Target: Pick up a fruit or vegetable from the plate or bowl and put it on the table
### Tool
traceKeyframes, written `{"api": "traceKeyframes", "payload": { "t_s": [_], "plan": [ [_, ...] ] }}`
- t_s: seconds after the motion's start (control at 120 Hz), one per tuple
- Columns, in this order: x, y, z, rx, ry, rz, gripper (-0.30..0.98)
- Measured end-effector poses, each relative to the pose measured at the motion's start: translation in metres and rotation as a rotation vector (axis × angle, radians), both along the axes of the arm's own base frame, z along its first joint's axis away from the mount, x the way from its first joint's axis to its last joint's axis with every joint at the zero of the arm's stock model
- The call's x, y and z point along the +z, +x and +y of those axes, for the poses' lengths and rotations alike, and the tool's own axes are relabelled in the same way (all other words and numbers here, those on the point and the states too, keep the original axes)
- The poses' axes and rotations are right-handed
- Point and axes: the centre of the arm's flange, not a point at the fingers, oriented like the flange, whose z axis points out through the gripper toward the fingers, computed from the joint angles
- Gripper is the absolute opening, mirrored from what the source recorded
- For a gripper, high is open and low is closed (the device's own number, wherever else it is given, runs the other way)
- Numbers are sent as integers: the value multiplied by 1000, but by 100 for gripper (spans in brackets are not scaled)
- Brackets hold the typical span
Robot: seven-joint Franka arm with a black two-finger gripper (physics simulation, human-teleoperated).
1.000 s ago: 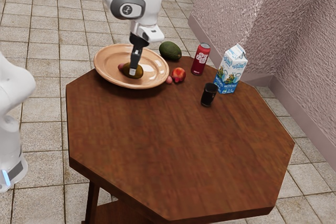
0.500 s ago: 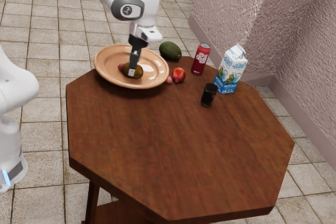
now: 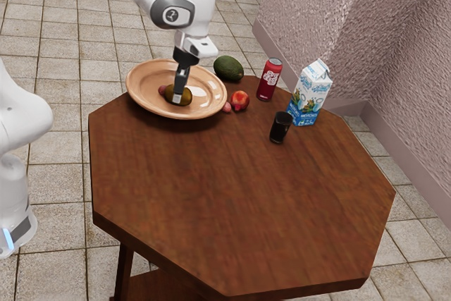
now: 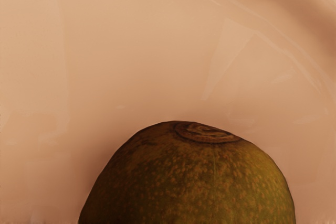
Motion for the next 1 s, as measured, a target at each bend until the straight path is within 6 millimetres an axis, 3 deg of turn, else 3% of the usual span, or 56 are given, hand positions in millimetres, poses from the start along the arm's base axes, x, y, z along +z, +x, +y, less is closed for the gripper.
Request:
{"api": "traceKeyframes", "payload": {
  "t_s": [0.233, 0.367, 0.65, 0.75, 1.0],
  "plan": [
    [6, 4, -3, -4, 16, -8, 32],
    [8, 5, -4, -4, 23, -9, 29],
    [48, 17, -16, -2, 78, -19, 29],
    [82, 9, -34, -4, 141, -35, 29],
    [134, -4, -99, -15, 232, -54, 30]
  ]
}}
